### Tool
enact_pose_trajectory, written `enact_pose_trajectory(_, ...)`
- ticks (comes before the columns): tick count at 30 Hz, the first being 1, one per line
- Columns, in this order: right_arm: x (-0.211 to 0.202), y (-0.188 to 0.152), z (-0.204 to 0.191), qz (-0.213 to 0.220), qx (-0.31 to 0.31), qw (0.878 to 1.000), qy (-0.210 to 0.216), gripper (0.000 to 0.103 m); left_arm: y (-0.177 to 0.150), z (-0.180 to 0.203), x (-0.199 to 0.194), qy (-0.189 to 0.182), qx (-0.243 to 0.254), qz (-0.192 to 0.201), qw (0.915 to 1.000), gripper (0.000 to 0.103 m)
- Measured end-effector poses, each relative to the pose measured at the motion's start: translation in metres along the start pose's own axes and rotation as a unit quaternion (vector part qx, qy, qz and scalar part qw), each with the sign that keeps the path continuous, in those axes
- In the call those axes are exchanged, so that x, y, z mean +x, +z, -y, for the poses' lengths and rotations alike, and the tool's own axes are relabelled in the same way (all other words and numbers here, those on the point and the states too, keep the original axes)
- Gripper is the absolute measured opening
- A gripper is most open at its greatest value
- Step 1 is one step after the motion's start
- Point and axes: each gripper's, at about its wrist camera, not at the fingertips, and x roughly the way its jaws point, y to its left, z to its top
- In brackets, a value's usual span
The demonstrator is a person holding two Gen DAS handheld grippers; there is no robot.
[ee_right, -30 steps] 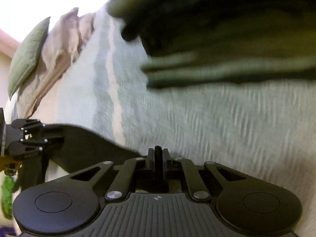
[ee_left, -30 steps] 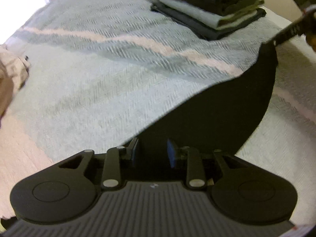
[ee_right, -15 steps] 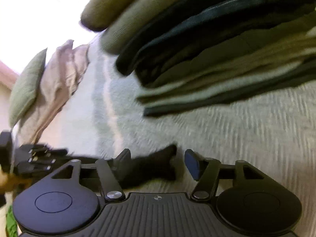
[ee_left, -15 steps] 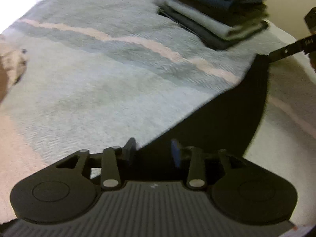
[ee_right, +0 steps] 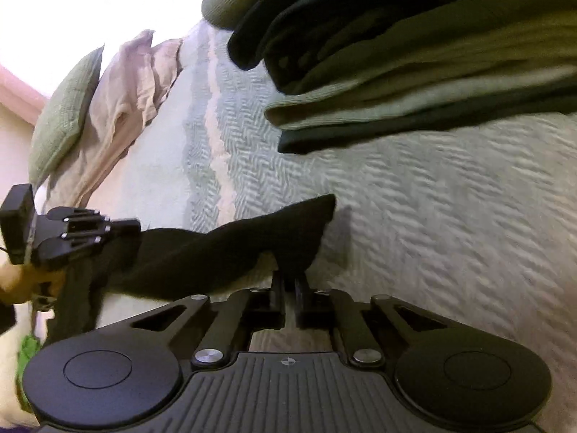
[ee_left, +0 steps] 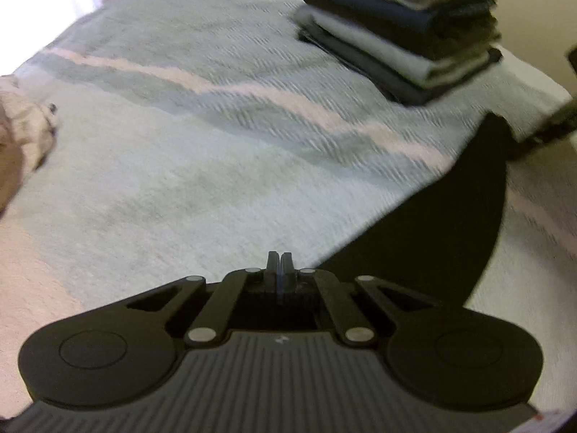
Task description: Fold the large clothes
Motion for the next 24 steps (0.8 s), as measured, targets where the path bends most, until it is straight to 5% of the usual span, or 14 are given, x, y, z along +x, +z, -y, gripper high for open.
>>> enact_pose_trajectory(14, -0.017, -0.018, -0.001, -0.040, -0.011, 0.996, -0.085, 0.001, -0.022, 0.006, -0.032, 0.042, -0.015, -0.007, 0.9990, 0.006)
enact_pose_trajectory(16, -0.022, -0.021, -0.013, -0.027, -0.037, 0.993, -0.110, 0.012, -0.035, 0.009, -0.046, 0.062, -0.028, -0.013, 0.9976, 0.007)
enact_pose_trajectory(18, -0.026, -0.023, -0.027, -0.009, -0.060, 0.992, -0.115, 0.044, -0.049, 0.010, -0.062, 0.085, -0.047, -0.020, 0.9951, 0.008)
enact_pose_trajectory(24, -0.017, -0.038, -0.089, -0.007, -0.103, 0.991, -0.083, 0.055, -0.106, 0.016, -0.132, 0.141, -0.154, -0.040, 0.9771, 0.022)
